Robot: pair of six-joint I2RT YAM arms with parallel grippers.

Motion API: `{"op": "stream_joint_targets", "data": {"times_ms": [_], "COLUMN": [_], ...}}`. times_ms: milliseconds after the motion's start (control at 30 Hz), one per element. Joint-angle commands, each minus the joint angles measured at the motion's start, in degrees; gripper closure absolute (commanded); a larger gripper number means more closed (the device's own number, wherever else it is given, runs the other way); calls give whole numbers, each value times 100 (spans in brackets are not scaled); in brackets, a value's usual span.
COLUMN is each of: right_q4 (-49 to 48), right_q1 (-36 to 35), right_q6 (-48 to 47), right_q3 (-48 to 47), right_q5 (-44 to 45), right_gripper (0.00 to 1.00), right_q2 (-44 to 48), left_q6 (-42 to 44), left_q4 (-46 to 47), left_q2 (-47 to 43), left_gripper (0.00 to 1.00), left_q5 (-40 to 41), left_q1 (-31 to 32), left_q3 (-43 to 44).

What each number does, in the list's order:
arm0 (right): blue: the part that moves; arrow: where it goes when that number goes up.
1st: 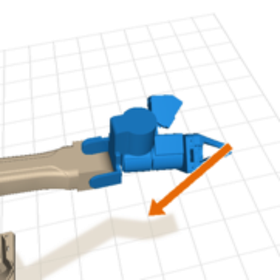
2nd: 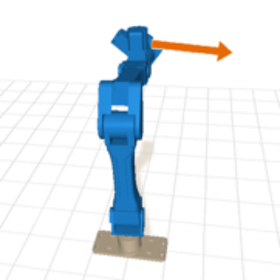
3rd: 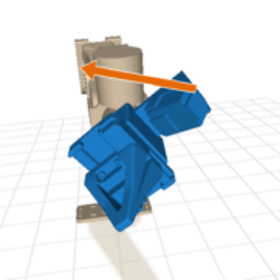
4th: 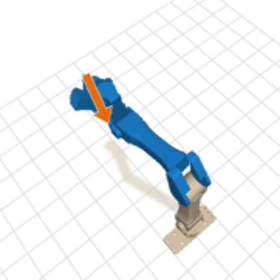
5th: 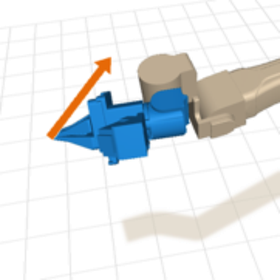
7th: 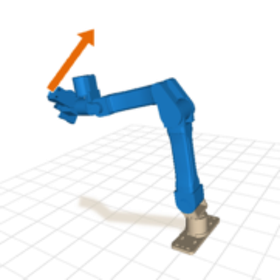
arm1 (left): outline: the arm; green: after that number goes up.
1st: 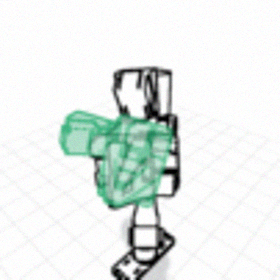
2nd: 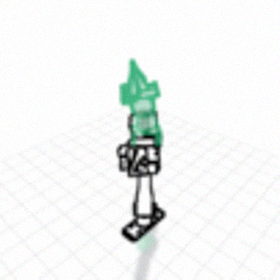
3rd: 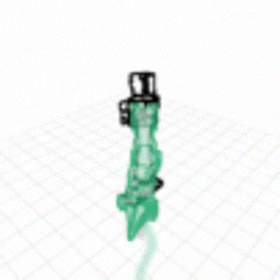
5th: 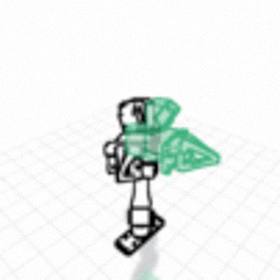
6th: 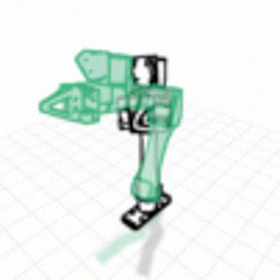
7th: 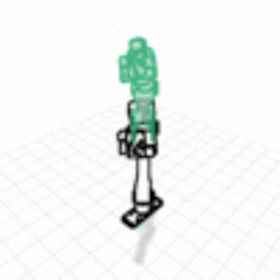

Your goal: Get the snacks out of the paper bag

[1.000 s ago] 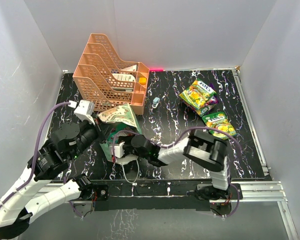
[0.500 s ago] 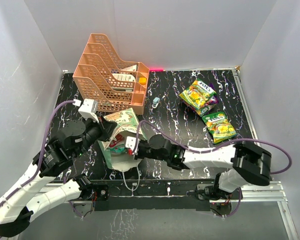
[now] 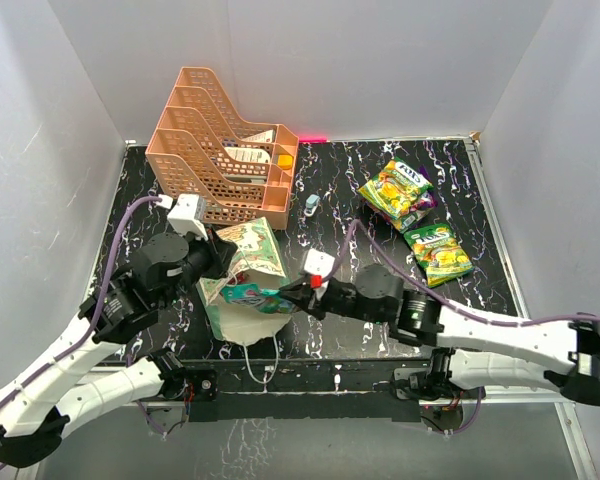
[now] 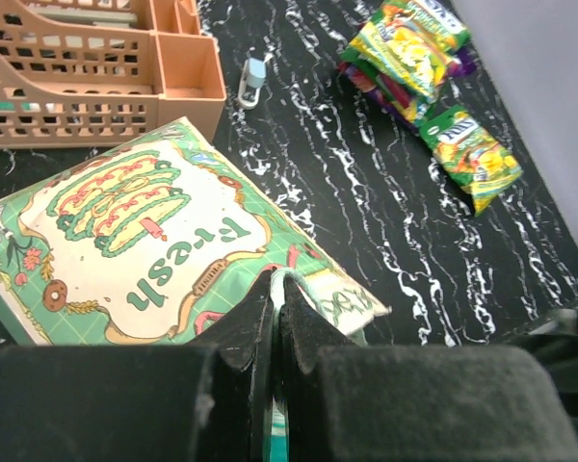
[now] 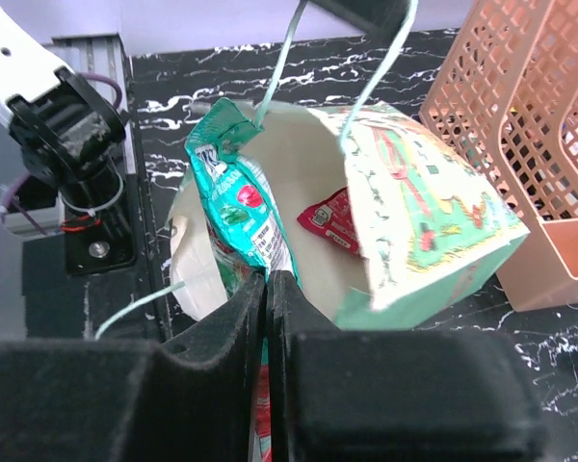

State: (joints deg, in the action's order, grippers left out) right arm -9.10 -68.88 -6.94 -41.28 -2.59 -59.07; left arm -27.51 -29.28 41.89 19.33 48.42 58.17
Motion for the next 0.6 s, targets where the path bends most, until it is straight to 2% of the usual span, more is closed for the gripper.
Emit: {"op": "stream_joint_targets", "data": {"times_ms": [0,100,333,467,567], "right_q4": [644,1318,2255,2217,2054], "right_q1": [-11,-15,-5,-11,-11], "right_q6": [332,215,-186,-285,-473], "right_q3": [-564,-853,-1217,-1274,-1251], "right_q5": [304,702,2426,4013,5485], "right_gripper": [93,93,93,93,92], "right_q2": [844,1263,1859,1991,1727], "left_q6": [-190,-294,-299,-282,-280], "left_q4": [-293,-432,-504,-547,-522], "left_q2": [122,180,270,276,276], "left_gripper": [100,100,100,100,100], "left_q5": [538,796,866,901,852], "left_q1": [-17,-17,-17,-22,-18], "left_q3": [218,238,262,283,279]}}
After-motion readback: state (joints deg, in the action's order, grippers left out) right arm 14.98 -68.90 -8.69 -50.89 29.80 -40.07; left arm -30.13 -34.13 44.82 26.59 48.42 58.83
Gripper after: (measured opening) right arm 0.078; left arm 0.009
